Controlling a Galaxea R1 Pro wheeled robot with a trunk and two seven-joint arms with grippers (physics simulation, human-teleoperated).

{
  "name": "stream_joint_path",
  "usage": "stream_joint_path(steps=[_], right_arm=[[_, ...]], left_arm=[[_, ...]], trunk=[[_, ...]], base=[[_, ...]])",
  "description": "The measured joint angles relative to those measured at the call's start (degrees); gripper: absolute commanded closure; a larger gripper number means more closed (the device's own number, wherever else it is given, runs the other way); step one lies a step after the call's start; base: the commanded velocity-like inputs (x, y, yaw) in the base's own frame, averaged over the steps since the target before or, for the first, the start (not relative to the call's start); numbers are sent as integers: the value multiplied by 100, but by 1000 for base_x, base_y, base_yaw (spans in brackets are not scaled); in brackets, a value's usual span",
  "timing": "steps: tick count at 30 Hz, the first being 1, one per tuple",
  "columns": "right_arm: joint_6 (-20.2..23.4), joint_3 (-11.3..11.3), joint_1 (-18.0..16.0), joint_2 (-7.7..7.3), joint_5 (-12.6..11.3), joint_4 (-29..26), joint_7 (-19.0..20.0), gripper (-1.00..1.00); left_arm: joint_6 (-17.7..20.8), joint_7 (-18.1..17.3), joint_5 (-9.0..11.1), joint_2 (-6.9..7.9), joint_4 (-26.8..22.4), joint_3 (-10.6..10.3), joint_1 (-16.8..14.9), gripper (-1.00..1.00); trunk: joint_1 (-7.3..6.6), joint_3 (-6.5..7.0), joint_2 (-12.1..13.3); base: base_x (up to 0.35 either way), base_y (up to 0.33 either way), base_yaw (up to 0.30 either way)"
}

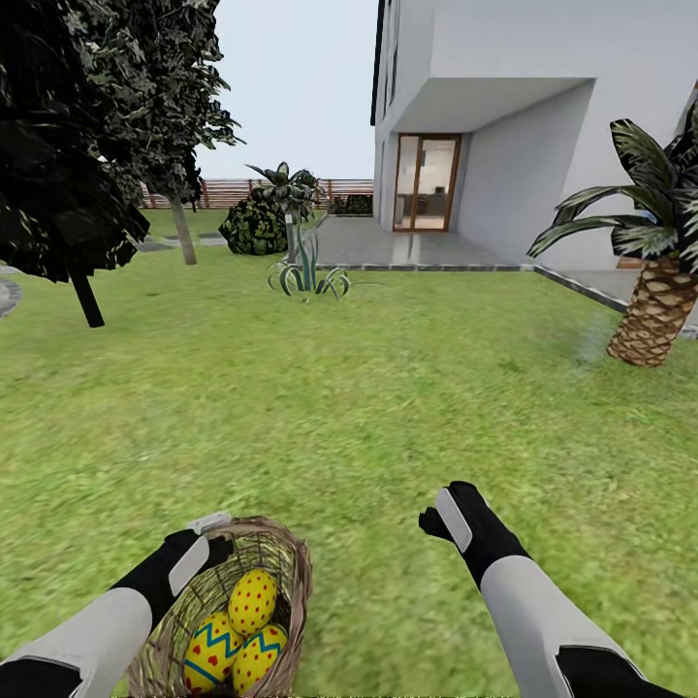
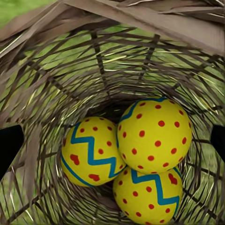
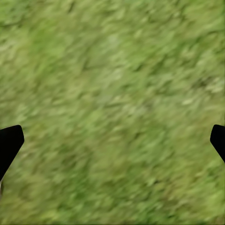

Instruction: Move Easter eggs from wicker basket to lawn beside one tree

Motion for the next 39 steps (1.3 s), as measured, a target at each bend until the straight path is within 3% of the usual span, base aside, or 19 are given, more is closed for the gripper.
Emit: stream_joint_path(steps=[10, 17, 29, 32, 33, 36, 37, 39], right_arm=[[1, 0, 0, 0, 0, -3, 0, -100], [1, 0, 0, 0, 0, -3, 0, -100], [0, 31, 0, 3, -12, -136, 0, -100], [12, 32, 29, 19, -15, -727, -1, -100], [46, 35, 146, 28, -17, -1225, -1, -100], [367, 68, 725, 37, -23, -2597, 0, -100], [624, 98, 1038, 44, -19, -3390, 3, -100], [875, 151, 1338, 51, -28, -4207, 5, -100]], left_arm=[[-39, -178, -8, 5, -1, -13, 0, -100], [-75, -354, -8, 7, -2, -309, 0, -100], [-126, -384, -5, 7, -3, -393, 0, -100], [-157, -385, -6, 7, -3, -395, 0, -100], [-166, -385, -7, 7, -3, -395, 0, -100], [-177, -385, -7, 7, -3, -396, 0, -100], [-179, -385, -7, 4, -6, -399, 0, -100], [-181, -385, -6, 2, -5, -414, 0, -100]], trunk=[[220, -180, -401], [374, -305, -682], [637, -521, -1163], [703, -574, -1284], [725, -592, -1324], [791, -646, -1444], [812, -664, -1485], [857, -700, -1565]], base=[[0, 0, 0], [0, 0, 0], [0, 0, 0], [0, 0, 0], [0, 0, 0], [0, 0, 0], [0, 0, 0], [0, 0, 0]])
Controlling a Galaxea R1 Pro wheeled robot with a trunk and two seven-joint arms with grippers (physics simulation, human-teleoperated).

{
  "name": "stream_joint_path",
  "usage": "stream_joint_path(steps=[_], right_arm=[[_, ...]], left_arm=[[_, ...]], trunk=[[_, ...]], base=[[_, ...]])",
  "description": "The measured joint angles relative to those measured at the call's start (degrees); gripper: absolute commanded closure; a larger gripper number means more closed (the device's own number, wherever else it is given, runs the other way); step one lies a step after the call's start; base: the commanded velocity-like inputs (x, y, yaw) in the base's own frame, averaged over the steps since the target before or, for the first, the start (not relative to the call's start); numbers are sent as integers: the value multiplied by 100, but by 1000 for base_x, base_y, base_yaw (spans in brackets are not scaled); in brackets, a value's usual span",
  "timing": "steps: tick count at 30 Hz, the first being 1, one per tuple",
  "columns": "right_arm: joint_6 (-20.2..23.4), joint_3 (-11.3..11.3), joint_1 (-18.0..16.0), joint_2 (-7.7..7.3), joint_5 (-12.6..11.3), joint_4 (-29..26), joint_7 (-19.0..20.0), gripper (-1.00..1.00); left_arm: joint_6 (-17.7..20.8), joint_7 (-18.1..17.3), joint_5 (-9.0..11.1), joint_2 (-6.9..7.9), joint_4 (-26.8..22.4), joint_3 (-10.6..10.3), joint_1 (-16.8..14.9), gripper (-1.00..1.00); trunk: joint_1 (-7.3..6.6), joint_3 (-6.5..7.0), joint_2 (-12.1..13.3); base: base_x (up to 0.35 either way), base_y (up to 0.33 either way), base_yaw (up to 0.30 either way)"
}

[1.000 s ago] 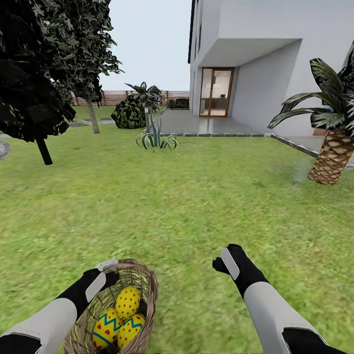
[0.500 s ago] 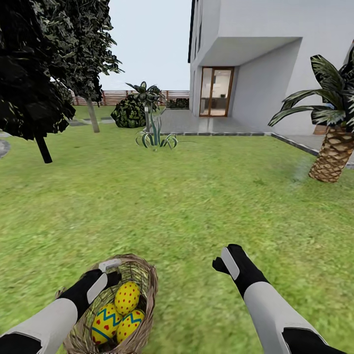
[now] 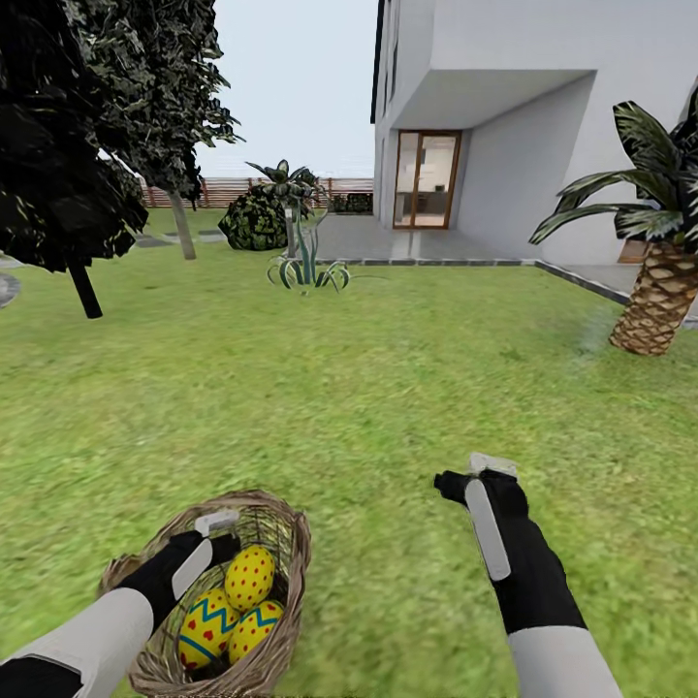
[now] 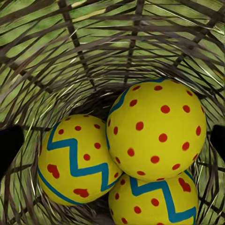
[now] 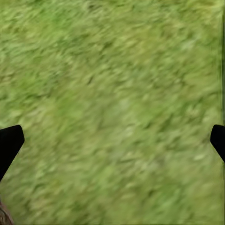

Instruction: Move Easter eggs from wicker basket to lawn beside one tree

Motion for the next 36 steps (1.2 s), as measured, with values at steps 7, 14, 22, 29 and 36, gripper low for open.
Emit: stream_joint_path(steps=[7, 14, 22, 29, 36], right_arm=[[457, 280, 616, 10, -10, -1386, -5, -100], [506, 320, 683, 13, -15, -1530, -2, -100], [513, 326, 693, 13, -16, -1550, -1, -100], [519, 326, 694, 13, -16, -1546, -1, -100], [521, 326, 694, 13, -21, -1544, -1, -100]], left_arm=[[-9, 0, 4, -3, -6, -89, 0, -100], [-84, 0, 4, -4, -7, -103, -1, -100], [-112, 0, 5, -4, -7, -105, -1, -100], [-117, -4, 4, -9, -41, -117, 0, -100], [-118, -328, 5, -9, -53, -479, 0, -100]], trunk=[[154, -126, -281], [171, -259, -291], [171, -259, -291], [171, -259, -291], [171, -259, -291]], base=[[0, 0, 0], [0, 0, 0], [0, 0, 0], [0, 0, 0], [0, 0, 0]])
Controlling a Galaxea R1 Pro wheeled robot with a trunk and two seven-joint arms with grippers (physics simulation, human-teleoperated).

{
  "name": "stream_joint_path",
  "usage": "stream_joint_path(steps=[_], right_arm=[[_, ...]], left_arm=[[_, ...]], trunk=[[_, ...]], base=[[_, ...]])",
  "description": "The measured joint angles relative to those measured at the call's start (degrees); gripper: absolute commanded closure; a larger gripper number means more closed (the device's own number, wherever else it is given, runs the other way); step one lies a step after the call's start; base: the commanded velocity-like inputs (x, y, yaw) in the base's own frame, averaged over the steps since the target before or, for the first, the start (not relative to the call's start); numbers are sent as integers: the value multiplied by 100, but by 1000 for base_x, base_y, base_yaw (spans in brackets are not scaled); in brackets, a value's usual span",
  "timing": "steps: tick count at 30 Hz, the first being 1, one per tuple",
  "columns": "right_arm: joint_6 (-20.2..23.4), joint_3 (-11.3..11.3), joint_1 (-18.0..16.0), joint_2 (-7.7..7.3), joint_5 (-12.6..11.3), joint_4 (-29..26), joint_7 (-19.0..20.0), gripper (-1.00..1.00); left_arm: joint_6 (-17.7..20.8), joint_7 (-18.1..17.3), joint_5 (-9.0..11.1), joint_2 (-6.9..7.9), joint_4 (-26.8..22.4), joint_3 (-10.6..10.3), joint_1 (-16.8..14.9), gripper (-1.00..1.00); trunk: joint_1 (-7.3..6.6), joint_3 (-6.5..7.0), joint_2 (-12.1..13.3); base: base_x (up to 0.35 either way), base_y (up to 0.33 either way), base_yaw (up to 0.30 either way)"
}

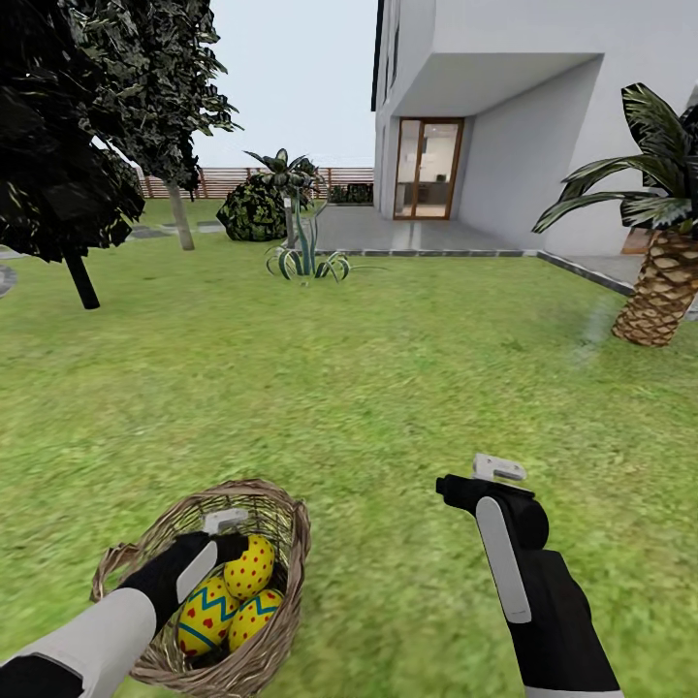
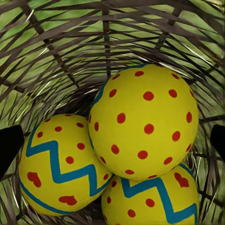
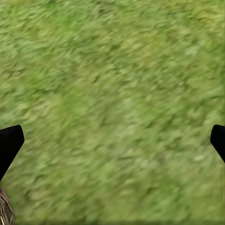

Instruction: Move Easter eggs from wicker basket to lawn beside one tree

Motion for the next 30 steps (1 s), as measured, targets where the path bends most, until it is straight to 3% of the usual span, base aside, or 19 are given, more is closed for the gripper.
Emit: stream_joint_path(steps=[12, 20, 30], right_arm=[[-2, 0, 0, 0, -3, 3, 0, -100], [0, 0, 0, 0, -5, 8, 0, -100], [0, 0, 0, 0, -6, 9, 0, -100]], left_arm=[[-62, -108, 0, -4, -6, -94, 0, -100], [-86, -112, 0, -4, -6, -101, 0, -100], [-139, -121, 0, -10, -19, -115, 0, -100]], trunk=[[0, 0, 0], [21, -177, -10], [21, -177, -11]], base=[[0, 0, 0], [0, 0, 0], [0, 0, 0]])
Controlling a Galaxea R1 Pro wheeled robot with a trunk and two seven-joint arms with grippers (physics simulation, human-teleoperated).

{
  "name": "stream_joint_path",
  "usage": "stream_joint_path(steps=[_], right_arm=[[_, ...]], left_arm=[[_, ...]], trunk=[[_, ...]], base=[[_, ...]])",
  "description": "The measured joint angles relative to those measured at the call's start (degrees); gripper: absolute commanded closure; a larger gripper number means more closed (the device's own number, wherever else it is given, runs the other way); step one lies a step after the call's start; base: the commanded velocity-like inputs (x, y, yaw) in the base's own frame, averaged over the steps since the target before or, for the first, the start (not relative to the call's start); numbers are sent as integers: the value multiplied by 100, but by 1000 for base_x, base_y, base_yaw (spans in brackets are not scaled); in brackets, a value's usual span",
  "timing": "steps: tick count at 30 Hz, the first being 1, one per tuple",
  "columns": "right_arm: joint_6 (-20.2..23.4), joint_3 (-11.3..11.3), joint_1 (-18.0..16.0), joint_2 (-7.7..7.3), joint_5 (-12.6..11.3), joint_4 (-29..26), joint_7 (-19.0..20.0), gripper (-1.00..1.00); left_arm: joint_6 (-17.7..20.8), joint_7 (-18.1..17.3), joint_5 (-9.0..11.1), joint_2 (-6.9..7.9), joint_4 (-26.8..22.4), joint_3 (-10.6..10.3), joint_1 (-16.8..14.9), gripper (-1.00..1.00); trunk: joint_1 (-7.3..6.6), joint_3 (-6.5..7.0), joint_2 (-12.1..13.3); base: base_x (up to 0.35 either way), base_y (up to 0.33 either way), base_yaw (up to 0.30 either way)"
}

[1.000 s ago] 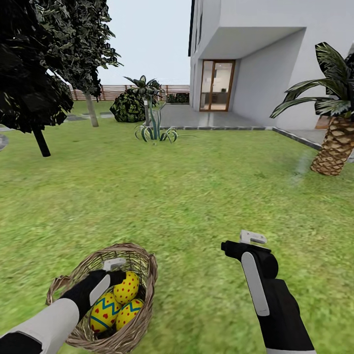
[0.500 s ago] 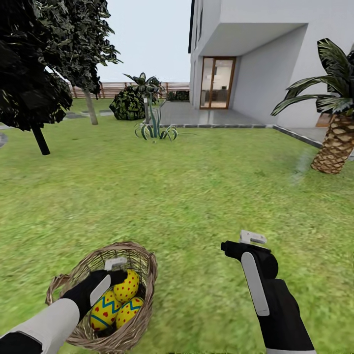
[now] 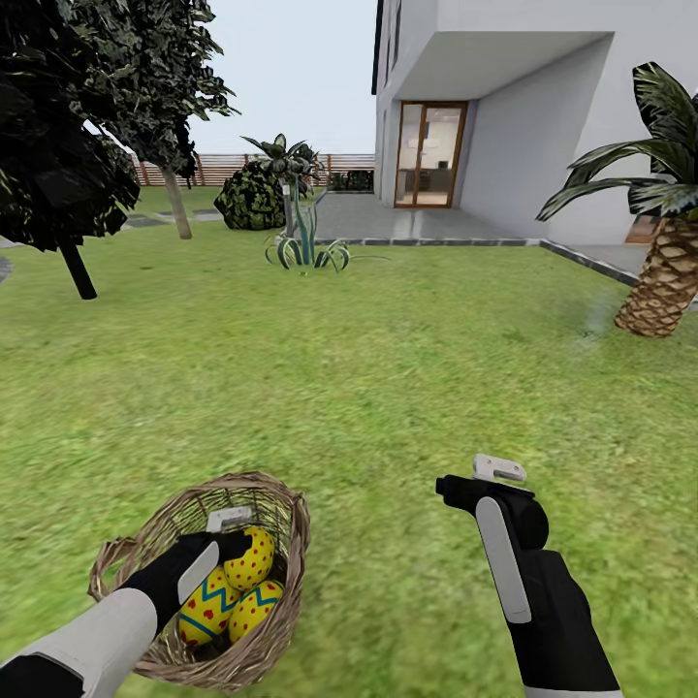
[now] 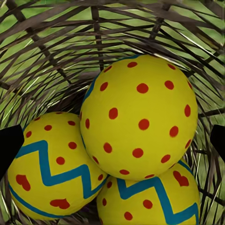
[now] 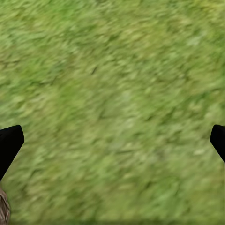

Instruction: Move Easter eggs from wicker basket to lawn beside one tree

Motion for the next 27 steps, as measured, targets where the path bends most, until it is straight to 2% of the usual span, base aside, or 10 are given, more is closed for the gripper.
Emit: stream_joint_path(steps=[3, 9, 12, 15, 27], right_arm=[[-1, 0, 0, 0, -4, 0, 4, -100], [-1, 0, 0, 0, -8, 5, 8, -100], [1, 0, 0, 0, -12, 7, 9, -100], [0, 4, 0, 3, -14, 8, 9, -100], [-7, 153, 0, 2, -18, 17, 13, -100]], left_arm=[[-55, 0, 0, -3, 2, -34, 0, -100], [-188, 4, 0, -10, 14, -308, 0, -100], [-353, 2, 1, -11, 42, -397, 1, -100], [-412, 1, 2, -13, 39, -429, 0, -100], [-467, 10, 3, -12, 1, -442, 9, -100]], trunk=[[0, 0, 0], [0, 0, 0], [8, -66, -4], [16, -132, -8], [15, -133, -8]], base=[[0, 0, 0], [0, 0, 0], [0, 0, 0], [0, 0, 0], [0, 0, 0]])
